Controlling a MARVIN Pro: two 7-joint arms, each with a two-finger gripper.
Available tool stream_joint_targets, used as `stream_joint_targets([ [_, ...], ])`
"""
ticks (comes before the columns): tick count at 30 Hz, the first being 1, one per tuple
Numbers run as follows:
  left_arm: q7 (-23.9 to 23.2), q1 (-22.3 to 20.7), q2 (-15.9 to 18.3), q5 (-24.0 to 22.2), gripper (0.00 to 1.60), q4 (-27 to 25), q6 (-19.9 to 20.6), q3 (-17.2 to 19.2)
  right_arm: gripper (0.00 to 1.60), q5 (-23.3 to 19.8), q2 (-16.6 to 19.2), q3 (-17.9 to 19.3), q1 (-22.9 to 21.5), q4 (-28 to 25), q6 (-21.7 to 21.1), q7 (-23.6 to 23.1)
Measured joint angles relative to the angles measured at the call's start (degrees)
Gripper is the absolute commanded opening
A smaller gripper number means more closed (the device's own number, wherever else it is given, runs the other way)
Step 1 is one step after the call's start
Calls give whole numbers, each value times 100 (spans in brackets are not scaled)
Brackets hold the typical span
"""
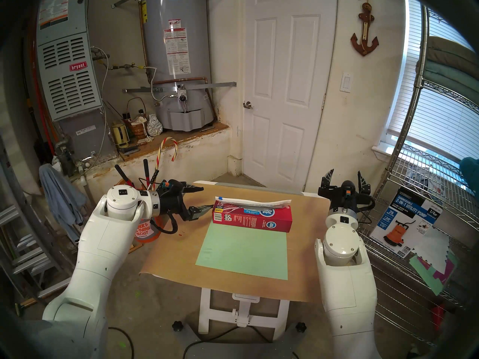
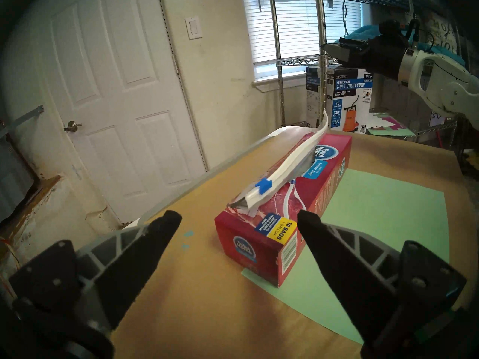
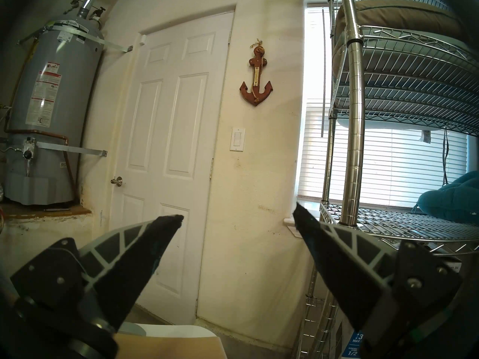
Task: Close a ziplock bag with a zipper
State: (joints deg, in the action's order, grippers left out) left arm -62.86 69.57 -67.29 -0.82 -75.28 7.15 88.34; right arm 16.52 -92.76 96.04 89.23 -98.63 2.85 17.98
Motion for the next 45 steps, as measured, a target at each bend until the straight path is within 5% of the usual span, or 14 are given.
stream_joint_targets([
  [12, -266, -619, -163, -2, 160, 895, -301, -307, 160, 0, 0, 0, 0, 0, 0, 0],
  [20, -414, -865, -232, -13, 132, 1246, -493, -381, 160, 0, 0, 0, 1, 0, 0, 0],
  [23, -465, -913, -239, -19, 104, 1316, -542, -375, 160, 0, 0, 0, 1, 0, 0, 0],
  [38, -777, -942, -245, -72, 115, 1377, -647, -320, 160, 0, 0, 0, 2, -2, -1, 0],
  [45, -888, -939, -243, -60, 99, 1425, -652, -330, 160, 0, 0, 0, 2, -3, -2, 0],
])
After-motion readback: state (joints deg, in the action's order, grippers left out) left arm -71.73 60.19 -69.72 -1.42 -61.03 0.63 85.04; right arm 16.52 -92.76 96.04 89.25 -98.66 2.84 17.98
